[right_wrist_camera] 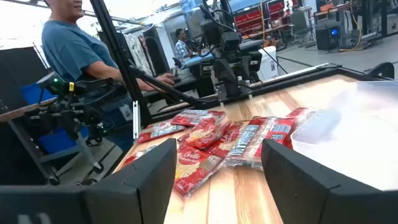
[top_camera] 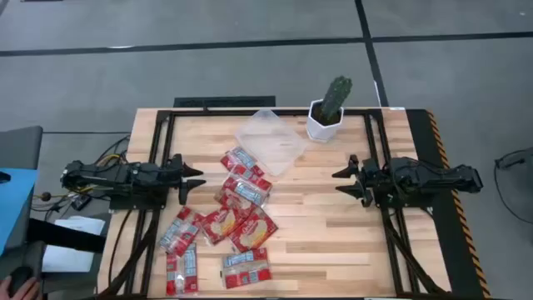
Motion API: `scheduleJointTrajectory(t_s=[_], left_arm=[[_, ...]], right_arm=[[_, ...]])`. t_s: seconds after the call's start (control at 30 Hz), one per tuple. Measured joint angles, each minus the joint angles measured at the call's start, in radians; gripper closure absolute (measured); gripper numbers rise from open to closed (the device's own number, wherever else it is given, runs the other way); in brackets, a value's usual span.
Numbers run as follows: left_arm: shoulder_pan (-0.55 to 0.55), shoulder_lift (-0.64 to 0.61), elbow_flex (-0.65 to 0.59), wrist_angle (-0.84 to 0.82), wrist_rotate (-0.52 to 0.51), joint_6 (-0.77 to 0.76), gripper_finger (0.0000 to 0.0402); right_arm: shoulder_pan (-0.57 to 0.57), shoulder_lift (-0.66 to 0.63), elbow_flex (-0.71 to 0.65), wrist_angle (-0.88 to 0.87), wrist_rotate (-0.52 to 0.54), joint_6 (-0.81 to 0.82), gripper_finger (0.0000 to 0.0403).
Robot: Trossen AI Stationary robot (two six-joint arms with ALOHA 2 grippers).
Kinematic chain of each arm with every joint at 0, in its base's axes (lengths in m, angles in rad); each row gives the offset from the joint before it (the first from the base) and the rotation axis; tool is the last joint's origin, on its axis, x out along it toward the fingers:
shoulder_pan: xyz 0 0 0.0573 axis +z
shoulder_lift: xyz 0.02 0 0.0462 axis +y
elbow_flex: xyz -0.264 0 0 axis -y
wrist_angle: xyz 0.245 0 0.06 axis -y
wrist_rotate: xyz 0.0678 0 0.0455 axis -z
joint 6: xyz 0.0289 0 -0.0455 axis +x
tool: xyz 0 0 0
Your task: Sort popcorn bags into baskets
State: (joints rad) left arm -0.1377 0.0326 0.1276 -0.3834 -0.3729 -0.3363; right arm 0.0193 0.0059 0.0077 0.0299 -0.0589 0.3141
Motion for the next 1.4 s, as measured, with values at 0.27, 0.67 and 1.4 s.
scheduleJointTrajectory(t_s=[0.27, 0.67, 1.4], left_arm=[[0.0, 0.0, 0.0, 0.0, 0.0, 0.0, 0.023], [0.0, 0.0, 0.0, 0.0, 0.0, 0.0, 0.023], [0.003, 0.0, 0.0, 0.007, -0.07, 0.274, 0.023]], right_arm=[[0.0, 0.0, 0.0, 0.0, 0.0, 0.0, 0.0143], [0.0, 0.0, 0.0, 0.0, 0.0, 0.0, 0.0143], [0.0, 0.0, 0.0, 0.0, 0.0, 0.0, 0.0143]])
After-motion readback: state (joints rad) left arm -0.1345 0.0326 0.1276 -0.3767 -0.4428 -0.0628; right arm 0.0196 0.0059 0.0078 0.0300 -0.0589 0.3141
